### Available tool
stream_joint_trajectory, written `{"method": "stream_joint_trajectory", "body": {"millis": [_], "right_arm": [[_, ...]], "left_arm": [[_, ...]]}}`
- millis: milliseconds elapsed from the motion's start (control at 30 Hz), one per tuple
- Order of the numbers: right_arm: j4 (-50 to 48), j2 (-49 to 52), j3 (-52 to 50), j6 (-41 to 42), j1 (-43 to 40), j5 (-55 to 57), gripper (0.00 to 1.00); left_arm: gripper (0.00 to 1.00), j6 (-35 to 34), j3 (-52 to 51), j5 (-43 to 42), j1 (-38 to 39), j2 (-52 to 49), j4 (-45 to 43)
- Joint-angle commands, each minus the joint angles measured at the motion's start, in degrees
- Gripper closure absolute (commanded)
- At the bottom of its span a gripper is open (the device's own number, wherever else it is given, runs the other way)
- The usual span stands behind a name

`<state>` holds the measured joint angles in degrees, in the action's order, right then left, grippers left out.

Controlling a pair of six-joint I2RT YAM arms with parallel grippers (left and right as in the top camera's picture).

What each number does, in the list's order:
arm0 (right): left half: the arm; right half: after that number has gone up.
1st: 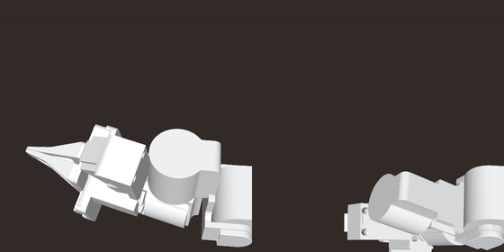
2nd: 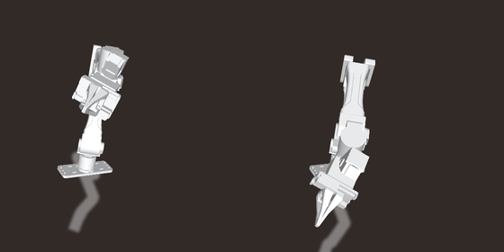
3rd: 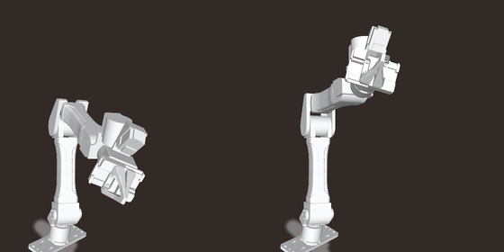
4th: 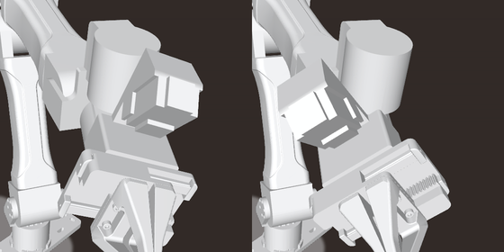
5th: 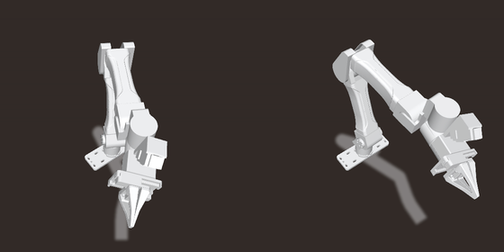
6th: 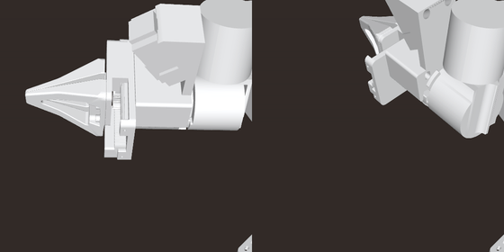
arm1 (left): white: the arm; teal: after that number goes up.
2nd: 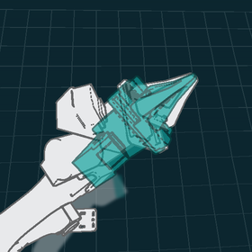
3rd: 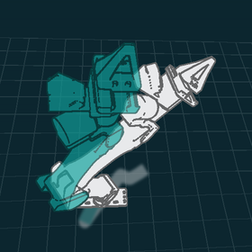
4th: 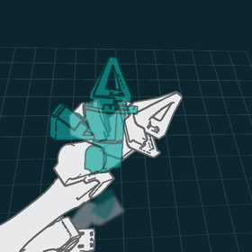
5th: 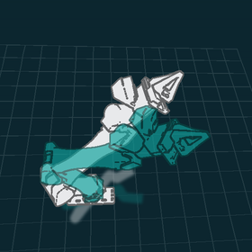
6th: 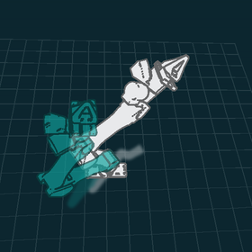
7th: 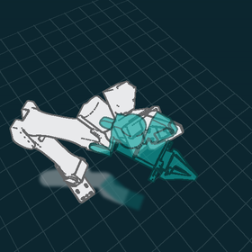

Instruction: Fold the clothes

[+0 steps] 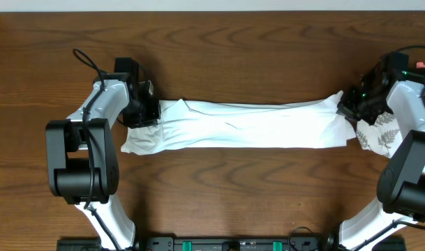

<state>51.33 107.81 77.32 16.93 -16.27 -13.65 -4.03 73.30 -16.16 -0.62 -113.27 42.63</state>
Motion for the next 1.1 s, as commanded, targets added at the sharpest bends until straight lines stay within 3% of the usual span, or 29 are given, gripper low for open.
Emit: {"method": "stream_joint_trajectory", "body": {"millis": [0, 400, 667, 1067], "right_arm": [[0.2, -1.84, 3.23, -1.33, -2.21, 9.6, 0.99], [0.68, -1.81, 3.37, -1.33, -2.21, 9.62, 0.99], [1.01, -1.81, 3.37, -1.77, -2.19, 9.6, 0.99], [0.66, -4.09, 3.43, -6.38, 2.36, 8.72, 0.99]], "left_arm": [[0.94, 0.96, -1.18, 5.18, -0.92, -1.9, 0.13], [0.94, 0.96, -1.18, 5.18, -0.92, -1.9, 0.13], [0.73, 2.32, -1.16, -1.57, -0.92, 0.57, -1.4], [0.7, 2.49, -1.16, -4.39, -0.92, 3.96, -2.38]]}}
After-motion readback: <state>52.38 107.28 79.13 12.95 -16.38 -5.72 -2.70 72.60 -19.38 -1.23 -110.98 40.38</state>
